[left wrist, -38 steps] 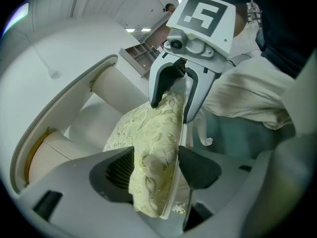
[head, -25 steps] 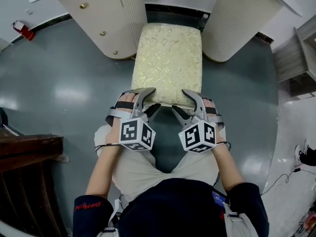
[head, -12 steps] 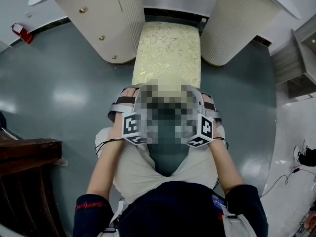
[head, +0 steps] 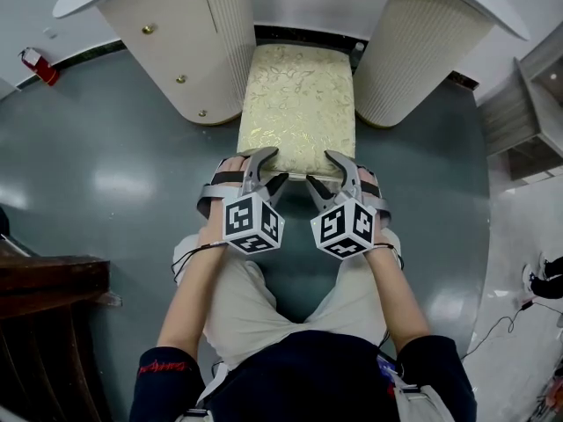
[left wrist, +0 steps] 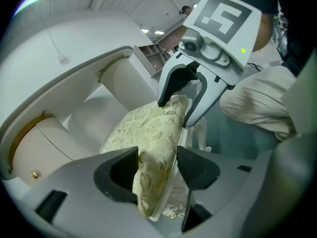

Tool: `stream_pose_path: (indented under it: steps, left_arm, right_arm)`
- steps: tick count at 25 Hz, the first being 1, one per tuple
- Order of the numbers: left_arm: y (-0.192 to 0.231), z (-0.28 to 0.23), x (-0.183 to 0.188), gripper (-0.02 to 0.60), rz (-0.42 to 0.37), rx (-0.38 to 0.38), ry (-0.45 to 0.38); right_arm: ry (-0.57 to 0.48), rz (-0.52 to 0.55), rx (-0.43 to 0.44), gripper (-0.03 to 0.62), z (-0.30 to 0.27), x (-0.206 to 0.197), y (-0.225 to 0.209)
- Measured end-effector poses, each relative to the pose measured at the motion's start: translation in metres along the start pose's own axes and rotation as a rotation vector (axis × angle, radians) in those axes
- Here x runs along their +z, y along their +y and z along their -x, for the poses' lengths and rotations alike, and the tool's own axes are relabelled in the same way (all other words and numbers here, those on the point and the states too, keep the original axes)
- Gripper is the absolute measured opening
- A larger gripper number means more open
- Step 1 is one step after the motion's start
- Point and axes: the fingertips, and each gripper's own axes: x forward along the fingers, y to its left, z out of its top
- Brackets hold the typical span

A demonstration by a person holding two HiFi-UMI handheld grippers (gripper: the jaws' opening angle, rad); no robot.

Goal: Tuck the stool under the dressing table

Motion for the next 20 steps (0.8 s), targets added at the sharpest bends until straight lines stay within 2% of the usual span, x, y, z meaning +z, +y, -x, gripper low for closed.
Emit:
stream_pose_path:
  steps: [20]
  left_arm:
    - [0.011, -0.013, -0.005, 0.259, 0.017, 0.006, -0.012]
  right_arm:
    - [0.017, -0.038, -0.031, 0.281, -0.015, -0.001, -0.010]
